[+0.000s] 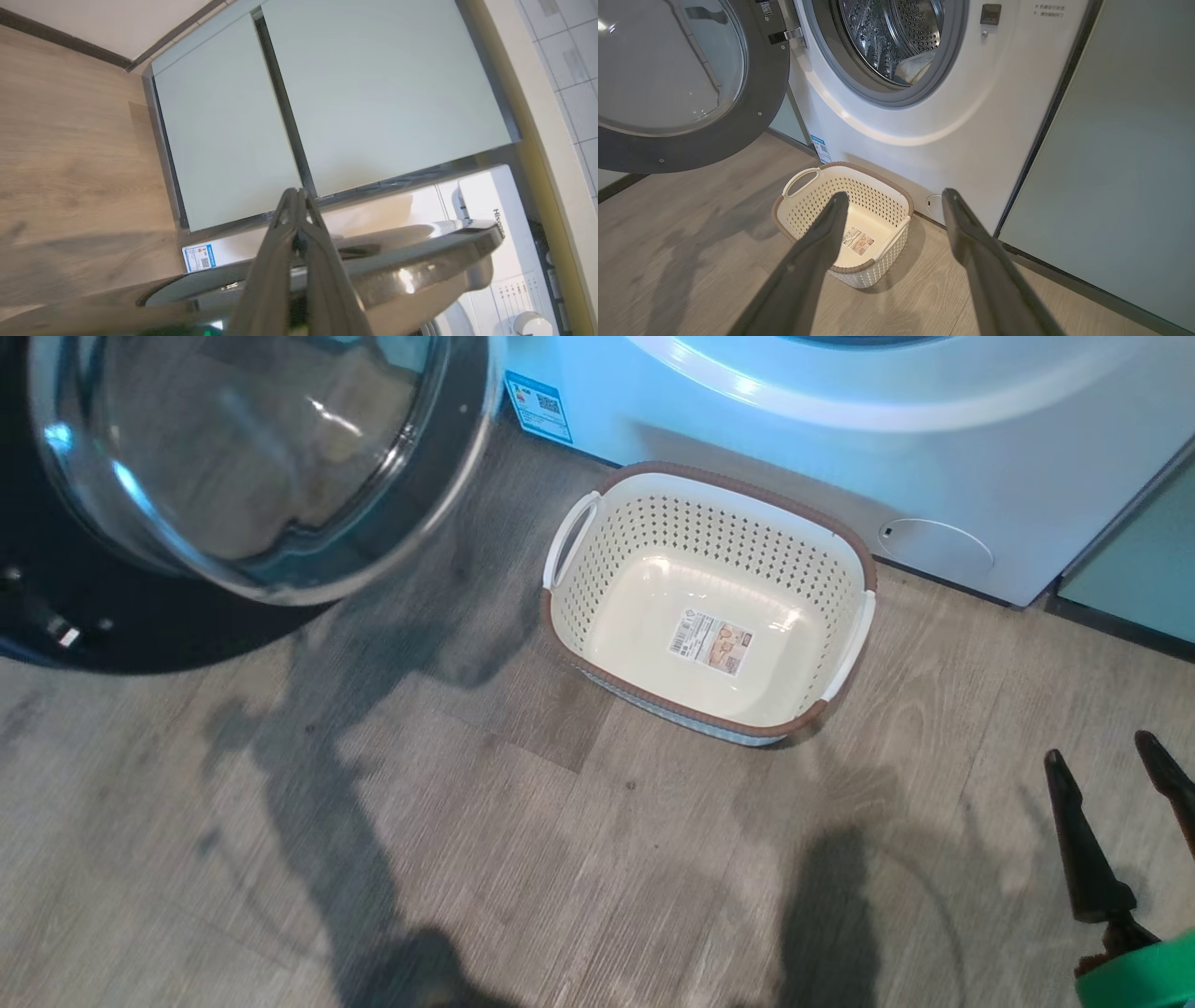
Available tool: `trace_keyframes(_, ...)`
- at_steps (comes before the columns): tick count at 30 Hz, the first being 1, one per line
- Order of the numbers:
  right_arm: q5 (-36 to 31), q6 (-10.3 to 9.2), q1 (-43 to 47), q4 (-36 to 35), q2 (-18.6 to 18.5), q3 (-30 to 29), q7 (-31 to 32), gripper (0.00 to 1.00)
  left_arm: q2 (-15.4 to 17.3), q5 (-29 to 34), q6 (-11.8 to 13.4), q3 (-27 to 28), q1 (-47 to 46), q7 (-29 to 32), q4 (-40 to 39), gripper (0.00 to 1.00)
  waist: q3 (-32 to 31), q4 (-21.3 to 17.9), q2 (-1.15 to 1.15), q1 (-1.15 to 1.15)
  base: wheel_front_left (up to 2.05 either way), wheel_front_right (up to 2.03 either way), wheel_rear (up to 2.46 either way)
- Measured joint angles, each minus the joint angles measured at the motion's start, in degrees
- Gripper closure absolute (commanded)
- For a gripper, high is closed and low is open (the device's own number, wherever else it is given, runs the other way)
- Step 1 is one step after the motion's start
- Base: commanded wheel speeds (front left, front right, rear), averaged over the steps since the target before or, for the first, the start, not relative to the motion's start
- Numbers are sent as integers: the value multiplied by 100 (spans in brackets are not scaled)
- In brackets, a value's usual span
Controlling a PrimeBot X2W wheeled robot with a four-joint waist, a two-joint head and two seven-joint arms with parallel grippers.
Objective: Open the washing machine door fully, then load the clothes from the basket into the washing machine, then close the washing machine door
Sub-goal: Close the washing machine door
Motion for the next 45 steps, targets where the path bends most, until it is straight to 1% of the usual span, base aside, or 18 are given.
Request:
trace_keyframes(7, 0, 0, 0, 15, 2, 0, 0, 0, -110, -59, -2, -226, 43, 499, -366, 100, -3, 93, 0, 0, 0, 0, 0)
trace_keyframes(10, 0, 0, 0, 19, 7, -4, 0, 0, -166, -270, -3, -222, 70, 789, -620, 100, -1, 134, 0, 0, 0, 0, 0)
trace_keyframes(15, 2, 0, 1, 32, 19, -41, 0, 0, -170, -527, 20, -224, 303, 1257, -1131, 100, -11, 203, 0, 0, 0, 0, 0)
trace_keyframes(24, 51, 0, -12, 94, 44, -13, -3, 0, -196, -777, 348, -378, 608, 1785, -2236, 100, 51, 231, 0, 1, 0, 0, 0)
trace_keyframes(27, 52, 0, -38, 146, 54, 20, -26, 0, -200, -829, 407, -406, 679, 1911, -2505, 100, 66, 197, 0, 0, 0, 0, 0)
trace_keyframes(28, 66, 0, -61, 188, 59, 27, -63, 0, -208, -877, 409, -412, 733, 2004, -2669, 100, 69, 168, 0, 1, 0, 0, 0)
trace_keyframes(34, 100, 0, -183, 318, 135, 56, -154, 0, -211, -1121, 400, -565, 756, 2390, -3005, 100, 38, 47, 0, 0, 0, 0, 0)
trace_keyframes(39, 102, 0, -259, 403, 208, 92, -213, 0, -224, -1124, 402, -727, 757, 2570, -3305, 100, 9, -61, 0, 0, 0, 0, 0)
trace_keyframes(45, 151, 0, -316, 564, 287, 156, -375, 0, -242, -1182, 413, -891, 759, 2750, -3664, 100, 3, -300, 0, 0, 0, 0, 0)
